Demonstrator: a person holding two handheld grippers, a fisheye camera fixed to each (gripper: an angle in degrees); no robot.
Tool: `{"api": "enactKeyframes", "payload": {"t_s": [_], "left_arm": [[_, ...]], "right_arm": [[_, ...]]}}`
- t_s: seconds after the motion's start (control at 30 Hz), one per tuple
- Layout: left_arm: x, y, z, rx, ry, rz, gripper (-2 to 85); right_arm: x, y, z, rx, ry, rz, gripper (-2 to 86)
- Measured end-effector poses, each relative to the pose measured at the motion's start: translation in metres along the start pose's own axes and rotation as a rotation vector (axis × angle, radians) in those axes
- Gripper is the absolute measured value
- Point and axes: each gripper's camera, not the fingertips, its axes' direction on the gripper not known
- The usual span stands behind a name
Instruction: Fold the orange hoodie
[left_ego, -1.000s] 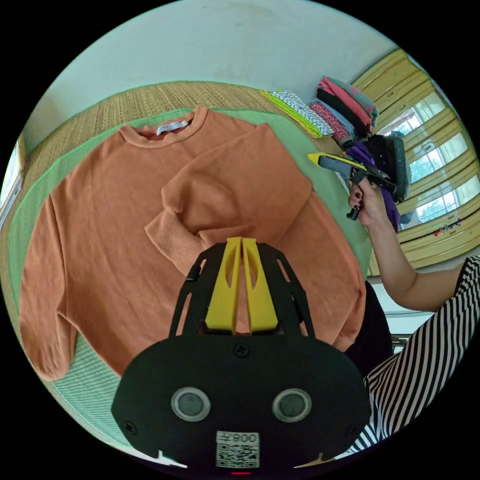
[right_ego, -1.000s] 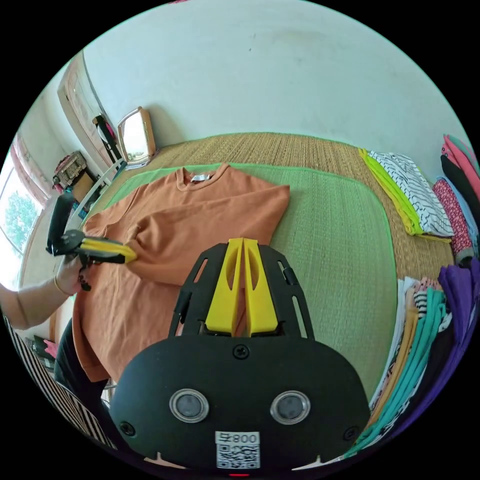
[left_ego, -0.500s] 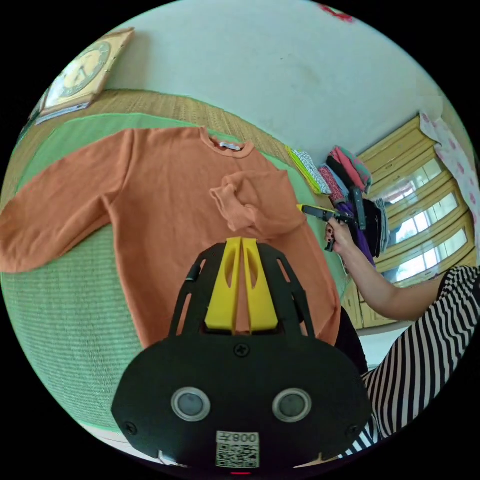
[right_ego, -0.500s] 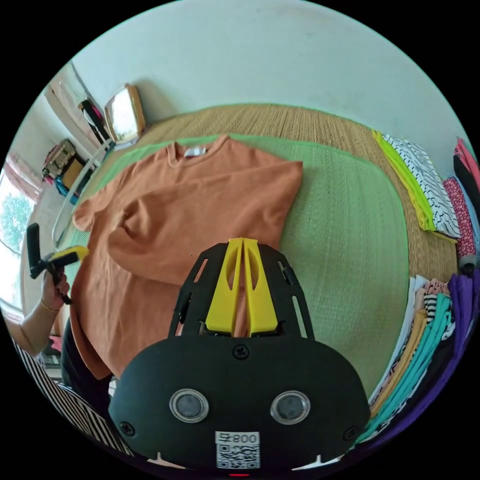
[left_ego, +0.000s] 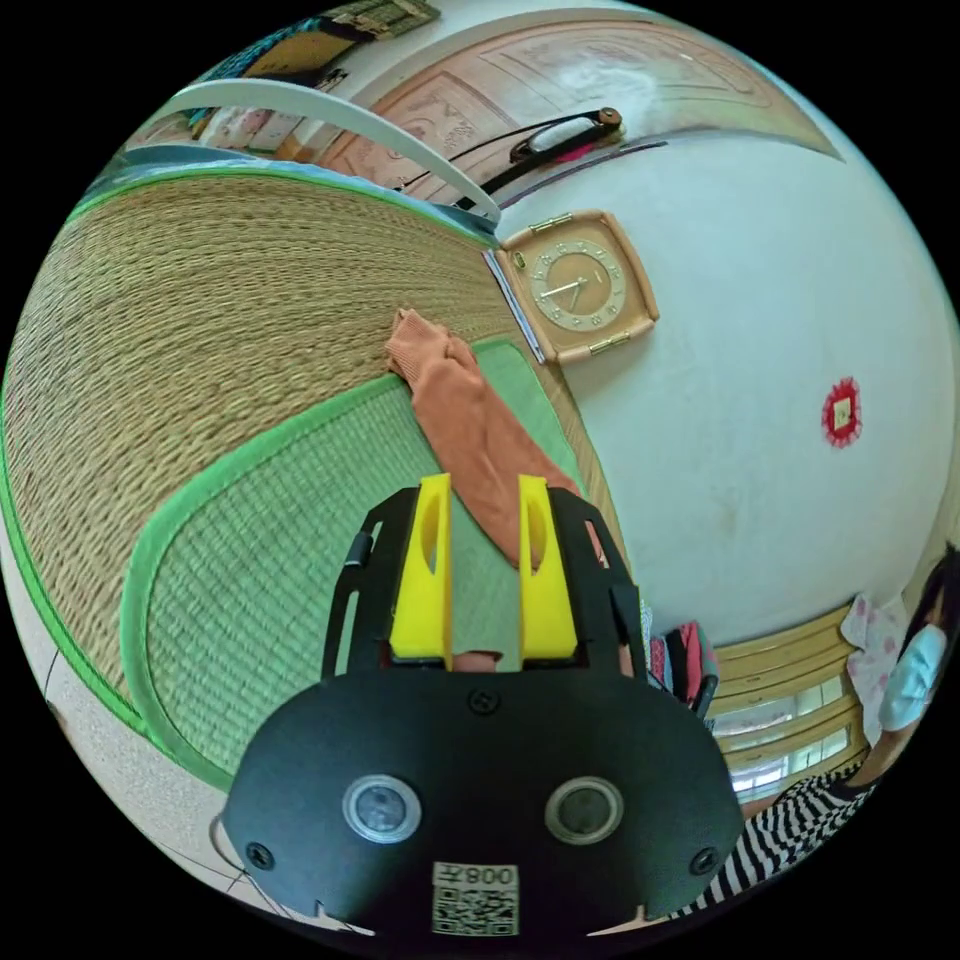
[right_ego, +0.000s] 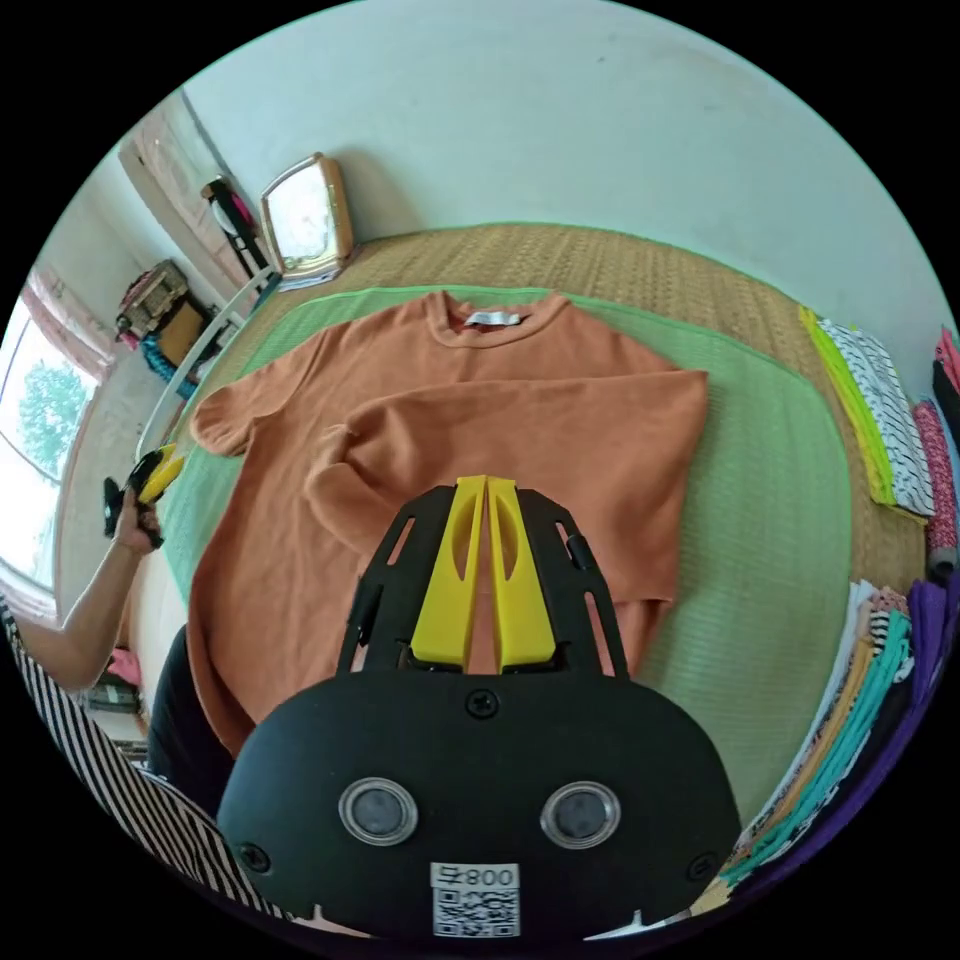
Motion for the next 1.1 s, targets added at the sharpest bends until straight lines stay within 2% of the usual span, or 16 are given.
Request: {"api": "enactKeyframes", "payload": {"t_s": [0.17, 0.4, 0.5, 0.6, 0.77, 0.87, 1.1], "left_arm": [[-0.027, -0.041, -0.005, -0.007, 0.009, -0.102, 10.4], [-0.018, -0.041, -0.007, -0.04, 0.05, -0.066, 4.8], [0.014, -0.027, -0.013, -0.036, 0.108, 0.059, 3.8], [0.069, -0.004, -0.01, -0.08, 0.122, 0.272, 3.3], [0.167, 0.087, 0.033, -0.246, 0.057, 0.687, 2.8], [0.19, 0.144, 0.057, -0.313, -0.016, 0.822, 2.7], [0.203, 0.233, 0.085, -0.361, -0.122, 0.973, 2.7]], "right_arm": [[-0.025, -0.023, 0.03, -0.055, -0.187, -0.023, 0.3], [-0.031, -0.05, 0.049, -0.088, -0.344, -0.036, 0.7], [-0.032, -0.067, 0.05, -0.088, -0.411, -0.059, 1.5], [-0.042, -0.091, 0.052, -0.087, -0.493, -0.111, 3.5], [-0.069, -0.15, 0.063, -0.082, -0.641, -0.189, 7.5], [-0.064, -0.18, 0.075, -0.086, -0.724, -0.157, 9.3], [-0.019, -0.208, 0.113, -0.135, -0.861, 0.012, 10.4]]}}
